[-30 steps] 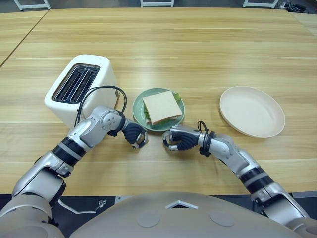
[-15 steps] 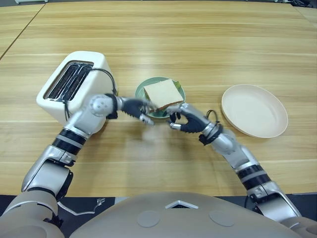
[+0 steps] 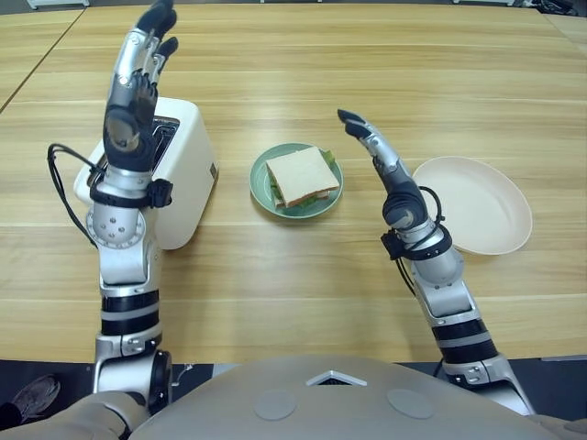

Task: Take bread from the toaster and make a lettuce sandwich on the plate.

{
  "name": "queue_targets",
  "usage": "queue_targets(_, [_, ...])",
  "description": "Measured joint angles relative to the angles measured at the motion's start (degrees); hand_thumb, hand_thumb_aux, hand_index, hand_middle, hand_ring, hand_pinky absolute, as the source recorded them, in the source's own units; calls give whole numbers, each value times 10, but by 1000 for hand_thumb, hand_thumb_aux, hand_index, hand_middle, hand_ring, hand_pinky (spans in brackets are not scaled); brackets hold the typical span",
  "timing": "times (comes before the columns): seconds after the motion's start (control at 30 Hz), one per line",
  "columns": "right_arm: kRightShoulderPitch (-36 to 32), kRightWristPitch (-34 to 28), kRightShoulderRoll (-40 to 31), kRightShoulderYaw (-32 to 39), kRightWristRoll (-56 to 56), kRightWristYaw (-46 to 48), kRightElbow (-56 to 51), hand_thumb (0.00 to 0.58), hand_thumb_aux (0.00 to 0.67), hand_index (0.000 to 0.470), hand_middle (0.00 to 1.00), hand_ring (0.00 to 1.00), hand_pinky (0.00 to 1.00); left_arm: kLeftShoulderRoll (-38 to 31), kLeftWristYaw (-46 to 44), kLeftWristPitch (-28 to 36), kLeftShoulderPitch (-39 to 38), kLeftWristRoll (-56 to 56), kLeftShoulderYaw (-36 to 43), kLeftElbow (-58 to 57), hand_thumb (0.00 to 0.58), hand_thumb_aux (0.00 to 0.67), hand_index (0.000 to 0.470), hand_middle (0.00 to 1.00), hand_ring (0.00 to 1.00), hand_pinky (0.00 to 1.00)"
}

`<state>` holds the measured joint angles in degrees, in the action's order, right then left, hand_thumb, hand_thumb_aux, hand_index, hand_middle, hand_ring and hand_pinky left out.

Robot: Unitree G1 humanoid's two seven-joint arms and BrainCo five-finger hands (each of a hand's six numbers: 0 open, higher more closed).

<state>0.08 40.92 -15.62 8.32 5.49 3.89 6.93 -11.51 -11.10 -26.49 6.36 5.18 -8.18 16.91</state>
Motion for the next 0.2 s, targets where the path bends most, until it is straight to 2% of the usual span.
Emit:
queue_targets(0.03, [0,1,16,-13,5,-18,-2,0,0,0,0,0,0,20,14,-21,-23,-18,10,2,0,0,0,0,0,0])
queue_targets(0.07, [0,3,28,-22,9,-30,-2,566,568,398,0,0,0,34,22,-32,-41,-28,19,1,438,339,238,0,0,0])
queue_targets(0.1, [0,5,36,-28,12,-40,-3,580,670,470,0,0,0,44,26,-40,-53,-41,28,-2,580,670,470,0,0,0])
queue_targets(0.17, [4,8,60,-49,19,-67,-6,580,670,470,0,0,0,64,41,-81,-80,-78,55,-21,580,670,470,0,0,0])
queue_targets(0.2, [5,8,67,-54,19,-72,-6,498,418,293,0,0,0,71,42,-95,-90,-91,68,-32,523,460,323,0,0,0])
